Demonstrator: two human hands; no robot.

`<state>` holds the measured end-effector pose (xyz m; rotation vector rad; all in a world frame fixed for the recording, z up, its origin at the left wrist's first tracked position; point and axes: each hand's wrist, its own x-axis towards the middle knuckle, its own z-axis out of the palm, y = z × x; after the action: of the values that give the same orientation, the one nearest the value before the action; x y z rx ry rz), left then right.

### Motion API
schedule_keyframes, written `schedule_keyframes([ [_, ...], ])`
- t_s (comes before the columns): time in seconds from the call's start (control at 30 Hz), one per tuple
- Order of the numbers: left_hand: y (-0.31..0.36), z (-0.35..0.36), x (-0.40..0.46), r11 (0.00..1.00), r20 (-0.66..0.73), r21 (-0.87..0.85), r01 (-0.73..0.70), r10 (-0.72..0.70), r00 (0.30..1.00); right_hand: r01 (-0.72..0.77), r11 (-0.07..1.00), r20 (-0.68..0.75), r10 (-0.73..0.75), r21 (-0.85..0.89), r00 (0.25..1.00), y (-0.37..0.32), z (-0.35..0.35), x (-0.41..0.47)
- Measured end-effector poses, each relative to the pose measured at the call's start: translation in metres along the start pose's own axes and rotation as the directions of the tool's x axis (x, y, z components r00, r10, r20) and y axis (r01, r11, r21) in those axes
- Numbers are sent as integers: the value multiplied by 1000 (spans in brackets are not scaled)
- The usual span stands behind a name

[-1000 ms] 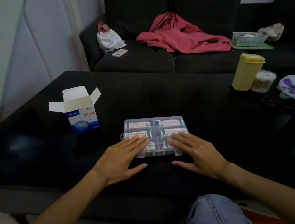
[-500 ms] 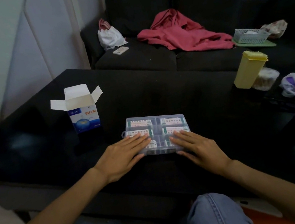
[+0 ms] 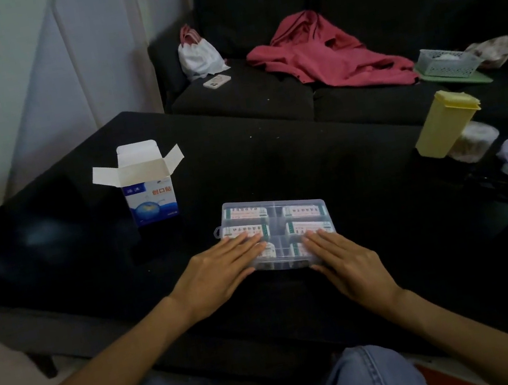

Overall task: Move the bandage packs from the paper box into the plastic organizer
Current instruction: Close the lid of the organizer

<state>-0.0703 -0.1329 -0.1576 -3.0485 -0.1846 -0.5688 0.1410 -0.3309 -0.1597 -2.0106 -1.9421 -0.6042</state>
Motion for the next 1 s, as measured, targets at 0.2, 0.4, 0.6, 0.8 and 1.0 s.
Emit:
schedule_keyframes([
  [0.2, -5, -2, 6, 1000, 39, 5, -15, 15, 999, -17, 1000, 11, 17, -13, 1000, 2, 4, -1],
  [0.4, -12, -6, 50, 985, 156, -140, 104, -82, 984, -86, 996, 38, 87, -27, 996, 27, 2, 26],
  [0.6, -29, -3, 98, 967, 314, -135, 216, -165, 935, -243, 967, 191, 226, 72, 955, 55, 4, 60],
  [0.8, -29, -2, 107, 949, 350, -160, 270, -201, 915, -290, 957, 269, 271, 33, 924, 60, -3, 80],
  [1.0, -22, -21, 78, 740, -39, -415, 529, -595, 803, -310, 948, 296, 318, -74, 901, 49, -19, 114],
])
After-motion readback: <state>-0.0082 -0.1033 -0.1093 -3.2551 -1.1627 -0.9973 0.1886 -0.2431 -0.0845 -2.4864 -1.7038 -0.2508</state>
